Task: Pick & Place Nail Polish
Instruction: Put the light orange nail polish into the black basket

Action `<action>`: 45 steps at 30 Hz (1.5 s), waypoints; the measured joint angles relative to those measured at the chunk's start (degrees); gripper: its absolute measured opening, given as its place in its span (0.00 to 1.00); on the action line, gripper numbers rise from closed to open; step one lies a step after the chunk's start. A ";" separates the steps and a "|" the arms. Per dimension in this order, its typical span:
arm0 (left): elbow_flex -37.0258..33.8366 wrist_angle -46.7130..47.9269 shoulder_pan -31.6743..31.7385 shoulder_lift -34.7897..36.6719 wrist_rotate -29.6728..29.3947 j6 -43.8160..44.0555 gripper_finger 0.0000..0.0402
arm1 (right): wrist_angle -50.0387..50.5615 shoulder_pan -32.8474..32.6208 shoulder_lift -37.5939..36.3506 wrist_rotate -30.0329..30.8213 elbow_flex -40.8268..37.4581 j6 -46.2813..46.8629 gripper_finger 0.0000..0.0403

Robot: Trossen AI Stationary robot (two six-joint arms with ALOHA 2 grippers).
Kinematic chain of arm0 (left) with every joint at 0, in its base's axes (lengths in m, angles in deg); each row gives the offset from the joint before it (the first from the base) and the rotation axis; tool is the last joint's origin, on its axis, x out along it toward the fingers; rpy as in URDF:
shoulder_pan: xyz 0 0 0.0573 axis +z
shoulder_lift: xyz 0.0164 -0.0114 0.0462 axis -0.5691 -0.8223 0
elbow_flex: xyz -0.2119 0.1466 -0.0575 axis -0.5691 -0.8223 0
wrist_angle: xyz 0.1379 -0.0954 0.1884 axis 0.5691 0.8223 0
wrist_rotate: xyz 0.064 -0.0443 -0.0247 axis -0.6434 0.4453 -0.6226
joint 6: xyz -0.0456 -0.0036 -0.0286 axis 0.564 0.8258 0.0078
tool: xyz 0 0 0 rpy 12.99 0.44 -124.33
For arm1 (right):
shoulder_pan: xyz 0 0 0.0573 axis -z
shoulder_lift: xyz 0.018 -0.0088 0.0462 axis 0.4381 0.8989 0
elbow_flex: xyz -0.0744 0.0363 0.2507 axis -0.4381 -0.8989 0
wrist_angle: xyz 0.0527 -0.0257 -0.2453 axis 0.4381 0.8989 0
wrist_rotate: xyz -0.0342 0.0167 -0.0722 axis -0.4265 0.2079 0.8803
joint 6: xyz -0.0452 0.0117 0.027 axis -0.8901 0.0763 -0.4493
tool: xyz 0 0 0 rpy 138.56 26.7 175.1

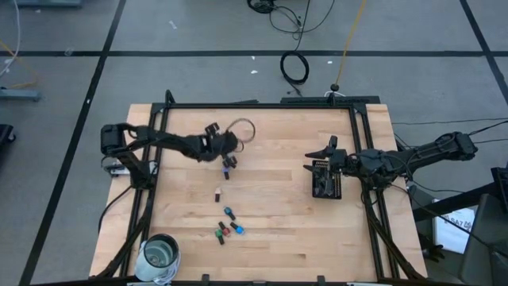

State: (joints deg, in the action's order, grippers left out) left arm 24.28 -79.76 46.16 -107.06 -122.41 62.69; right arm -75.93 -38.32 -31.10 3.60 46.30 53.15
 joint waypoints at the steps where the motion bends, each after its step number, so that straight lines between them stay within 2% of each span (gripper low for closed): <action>1: 0.05 -0.41 -2.06 0.63 -4.71 -1.22 0.09 | 0.22 0.00 0.00 0.13 0.00 0.00 0.41; 5: 0.84 -0.24 -11.02 2.70 -23.70 -13.66 0.09 | 0.33 0.02 0.34 0.18 0.00 -0.01 0.41; 11: 4.89 -0.61 -22.92 3.08 -48.61 -29.02 0.09 | 0.28 1.64 1.55 0.42 0.00 0.21 0.41; 13: 6.38 -0.57 -26.32 3.09 -54.96 -33.66 0.09 | 0.19 2.79 2.47 0.37 0.00 0.52 0.41; 17: 9.10 -0.60 -31.89 3.09 -56.88 -40.13 0.09 | 0.23 5.09 4.98 0.33 0.00 0.72 0.41; 22: 11.95 -0.65 -35.21 3.18 -54.87 -38.06 0.09 | -1.32 7.40 7.79 0.01 0.00 1.95 0.41; 24: 12.11 -0.31 -35.74 4.36 -49.84 -33.51 0.09 | -1.62 7.93 8.03 0.00 0.00 1.98 0.41; 26: 12.25 0.03 -35.50 6.19 -40.89 -25.69 0.09 | -1.79 8.25 8.06 -0.02 0.00 2.06 0.41; 30: 12.17 3.16 -31.78 8.62 -16.16 -7.86 0.09 | -1.56 8.26 8.04 -0.11 0.00 3.15 0.41; 35: 9.39 1.47 -26.75 7.45 8.20 -0.75 0.09 | -1.46 8.25 8.07 -0.11 0.00 3.28 0.41; 37: 7.73 -0.09 -24.24 7.33 21.17 3.83 0.09 | -1.46 8.24 8.04 -0.11 0.00 3.51 0.41; 40: 7.17 -9.89 -21.55 7.32 46.48 13.37 0.09 | -1.46 8.24 8.04 -0.13 0.00 4.03 0.41; 42: 7.17 -19.62 -21.66 7.44 63.19 20.82 0.09 | -1.46 8.24 8.02 -0.13 0.00 4.11 0.41; 43: 7.17 -25.60 -21.95 7.44 70.06 24.34 0.09 | -1.46 8.24 8.04 -0.13 0.00 4.11 0.41; 45: 7.17 -37.90 -23.11 7.44 78.73 28.61 0.09 | -1.49 8.24 8.03 -0.13 0.00 4.11 0.41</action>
State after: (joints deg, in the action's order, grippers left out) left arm 31.45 -117.66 23.06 -99.62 -43.68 91.30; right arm -77.43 -30.08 -23.07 3.47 46.30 57.26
